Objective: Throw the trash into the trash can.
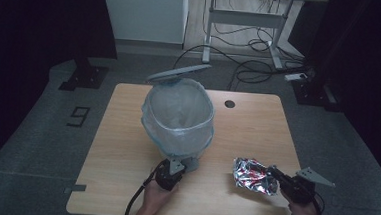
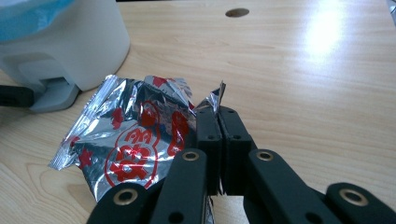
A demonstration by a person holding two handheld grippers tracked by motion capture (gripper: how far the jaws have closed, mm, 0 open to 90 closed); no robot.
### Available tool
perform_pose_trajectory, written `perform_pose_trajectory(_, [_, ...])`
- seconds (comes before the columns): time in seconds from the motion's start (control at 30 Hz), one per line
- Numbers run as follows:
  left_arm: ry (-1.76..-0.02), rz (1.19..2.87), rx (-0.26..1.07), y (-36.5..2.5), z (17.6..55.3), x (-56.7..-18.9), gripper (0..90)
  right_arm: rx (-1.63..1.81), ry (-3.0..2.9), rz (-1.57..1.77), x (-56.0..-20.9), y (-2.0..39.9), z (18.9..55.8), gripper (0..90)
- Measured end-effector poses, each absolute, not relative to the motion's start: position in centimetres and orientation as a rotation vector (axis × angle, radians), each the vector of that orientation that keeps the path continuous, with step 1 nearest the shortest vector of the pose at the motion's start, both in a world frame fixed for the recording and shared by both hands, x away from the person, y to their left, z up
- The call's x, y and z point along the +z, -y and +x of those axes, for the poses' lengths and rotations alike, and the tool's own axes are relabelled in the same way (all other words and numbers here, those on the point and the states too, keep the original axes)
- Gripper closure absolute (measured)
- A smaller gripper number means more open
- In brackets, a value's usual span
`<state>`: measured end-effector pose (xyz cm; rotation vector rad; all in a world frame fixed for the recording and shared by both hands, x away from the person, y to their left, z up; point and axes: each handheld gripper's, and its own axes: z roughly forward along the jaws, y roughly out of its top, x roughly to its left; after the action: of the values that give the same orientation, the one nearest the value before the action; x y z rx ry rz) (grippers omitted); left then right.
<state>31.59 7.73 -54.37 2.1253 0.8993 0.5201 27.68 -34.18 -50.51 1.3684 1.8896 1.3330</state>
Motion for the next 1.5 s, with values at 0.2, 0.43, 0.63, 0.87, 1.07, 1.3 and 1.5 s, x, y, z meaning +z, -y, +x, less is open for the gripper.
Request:
perform_pose_trajectory(0.2, [-0.895,2.128,0.517,-7.8,31.6,-54.4,90.0,1.346,-1.876,1.357,-50.0,34.3,27.6,87.9])
perform_pose_trajectory(0.43, [-0.893,2.129,0.521,-7.7,31.6,-54.4,90.0,1.365,-1.852,1.348,-49.3,34.4,27.4,87.9])
perform_pose_trajectory(0.63, [-0.891,2.129,0.521,-7.7,31.6,-54.4,90.0,1.397,-1.828,1.329,-48.2,34.2,27.2,87.9])
perform_pose_trajectory(0.87, [-0.890,2.119,0.515,-7.9,31.6,-54.5,90.0,1.414,-1.823,1.309,-47.4,33.7,27.3,88.0])
perform_pose_trajectory(1.07, [-0.891,2.124,0.518,-7.8,31.6,-54.4,90.0,1.427,-1.811,1.303,-47.0,33.6,27.4,88.0])
perform_pose_trajectory(1.3, [-0.890,2.123,0.526,-7.8,31.5,-54.4,90.0,1.441,-1.796,1.293,-46.3,33.7,27.3,88.1])
perform_pose_trajectory(1.5, [-0.888,2.124,0.529,-7.7,31.5,-54.5,90.0,1.454,-1.778,1.270,-45.5,33.8,27.2,88.1])
